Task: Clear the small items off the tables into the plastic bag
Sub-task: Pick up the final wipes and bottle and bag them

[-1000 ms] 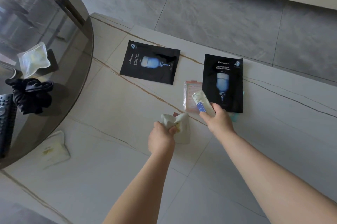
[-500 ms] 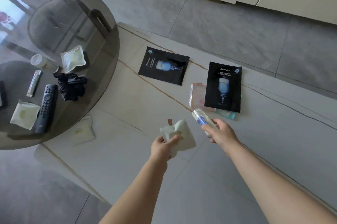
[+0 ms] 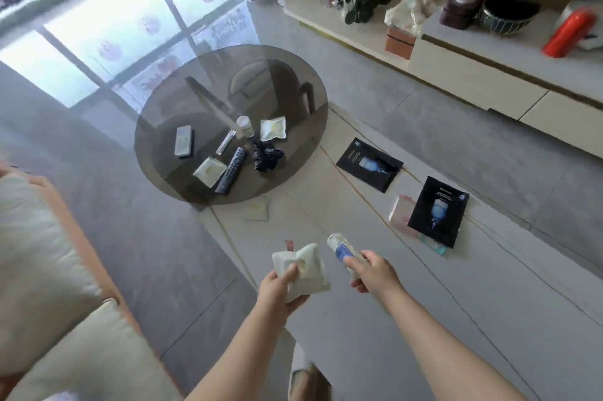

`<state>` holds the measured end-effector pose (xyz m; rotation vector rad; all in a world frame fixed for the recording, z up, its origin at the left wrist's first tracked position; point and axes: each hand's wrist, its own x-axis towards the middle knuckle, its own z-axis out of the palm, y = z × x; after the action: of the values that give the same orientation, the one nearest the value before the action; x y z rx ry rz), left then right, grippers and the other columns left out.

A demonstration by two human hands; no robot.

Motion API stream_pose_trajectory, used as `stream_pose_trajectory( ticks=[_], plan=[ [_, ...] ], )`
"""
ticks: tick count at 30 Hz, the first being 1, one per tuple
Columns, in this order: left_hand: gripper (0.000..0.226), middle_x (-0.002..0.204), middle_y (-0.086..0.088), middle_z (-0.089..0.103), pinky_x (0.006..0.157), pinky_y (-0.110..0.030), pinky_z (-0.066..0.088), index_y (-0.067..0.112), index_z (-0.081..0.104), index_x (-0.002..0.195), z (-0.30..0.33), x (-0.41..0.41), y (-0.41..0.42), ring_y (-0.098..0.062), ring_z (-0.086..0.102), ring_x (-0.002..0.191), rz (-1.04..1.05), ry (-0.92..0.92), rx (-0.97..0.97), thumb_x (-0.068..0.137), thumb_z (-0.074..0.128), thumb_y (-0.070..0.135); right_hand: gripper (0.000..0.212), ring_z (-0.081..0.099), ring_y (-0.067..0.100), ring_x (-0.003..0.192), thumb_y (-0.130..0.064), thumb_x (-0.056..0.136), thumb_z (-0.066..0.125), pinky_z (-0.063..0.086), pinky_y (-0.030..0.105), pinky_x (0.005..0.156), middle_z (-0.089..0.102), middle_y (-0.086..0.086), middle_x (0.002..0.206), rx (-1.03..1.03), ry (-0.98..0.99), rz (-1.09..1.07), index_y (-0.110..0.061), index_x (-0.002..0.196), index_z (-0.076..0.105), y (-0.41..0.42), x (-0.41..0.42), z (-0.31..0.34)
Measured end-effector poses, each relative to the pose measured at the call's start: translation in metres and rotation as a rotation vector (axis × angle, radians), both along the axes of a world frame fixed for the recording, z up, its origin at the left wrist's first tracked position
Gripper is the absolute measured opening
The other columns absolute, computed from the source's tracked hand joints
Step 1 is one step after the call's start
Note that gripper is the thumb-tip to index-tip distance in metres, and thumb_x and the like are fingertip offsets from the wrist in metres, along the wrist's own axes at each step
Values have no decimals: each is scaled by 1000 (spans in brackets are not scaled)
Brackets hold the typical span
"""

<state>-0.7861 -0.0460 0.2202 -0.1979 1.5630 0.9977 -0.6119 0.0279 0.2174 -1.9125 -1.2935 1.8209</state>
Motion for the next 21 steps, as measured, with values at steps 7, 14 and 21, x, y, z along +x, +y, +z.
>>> stream_pose_trajectory(
  ticks=[7,14,21],
  plan=[
    [24,105,-21,57,84,-53,50,3,54,114,74,-68,-86,-34,58,89,242,29,59,90,52,1,7,59,17,56,-22,84,64,46,25,54,59,-1,73,58,105,267,-18,88,59,-48,-85,64],
    [15,83,-12,64,56,-33,57,3,56,106,113,-129,-205,-24,61,72,479,120,100,92,54,1,21,56,21,64,-32,84,64,46,32,65,58,4,70,64,93,575,-12,81,64,-127,-184,97],
    [11,70,-6,66,53,-23,49,12,60,88,121,-177,-336,-19,61,62,741,160,71,88,58,0,30,54,10,56,-36,80,65,42,24,55,61,-1,62,99,65,903,-7,78,72,-229,-276,115]
  ],
)
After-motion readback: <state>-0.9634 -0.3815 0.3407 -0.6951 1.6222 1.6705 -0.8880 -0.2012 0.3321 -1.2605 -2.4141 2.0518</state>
